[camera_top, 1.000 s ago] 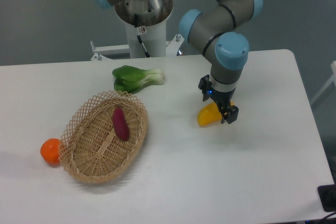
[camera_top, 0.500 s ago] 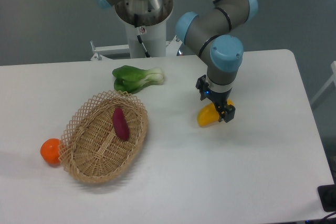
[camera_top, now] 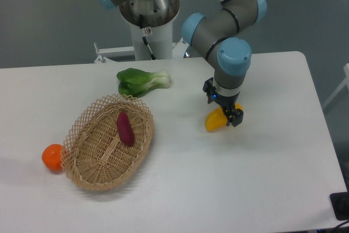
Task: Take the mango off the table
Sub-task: 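Close the gripper fingers around the yellow mango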
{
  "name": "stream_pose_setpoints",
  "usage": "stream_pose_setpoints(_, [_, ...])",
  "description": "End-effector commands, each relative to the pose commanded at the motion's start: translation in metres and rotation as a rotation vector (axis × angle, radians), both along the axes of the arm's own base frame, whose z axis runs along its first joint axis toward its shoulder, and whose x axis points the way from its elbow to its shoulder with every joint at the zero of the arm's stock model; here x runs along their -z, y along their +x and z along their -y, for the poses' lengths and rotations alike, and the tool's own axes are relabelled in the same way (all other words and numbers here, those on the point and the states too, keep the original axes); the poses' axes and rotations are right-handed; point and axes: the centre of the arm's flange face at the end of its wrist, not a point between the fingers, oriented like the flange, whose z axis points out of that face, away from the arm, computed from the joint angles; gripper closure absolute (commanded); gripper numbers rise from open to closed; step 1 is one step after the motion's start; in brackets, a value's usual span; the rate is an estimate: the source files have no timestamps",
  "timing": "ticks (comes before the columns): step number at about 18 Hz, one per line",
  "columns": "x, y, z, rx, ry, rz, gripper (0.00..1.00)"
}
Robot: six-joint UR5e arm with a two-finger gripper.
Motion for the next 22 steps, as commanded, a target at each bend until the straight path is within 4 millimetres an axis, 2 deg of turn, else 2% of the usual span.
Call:
stream_pose_setpoints(13, [0.009, 0.001, 0.002, -0.031, -0.040, -0.022, 0.00])
stream_pose_setpoints(22, [0.023, 0.008, -0.009, -0.049, -0.064, -0.027, 0.00])
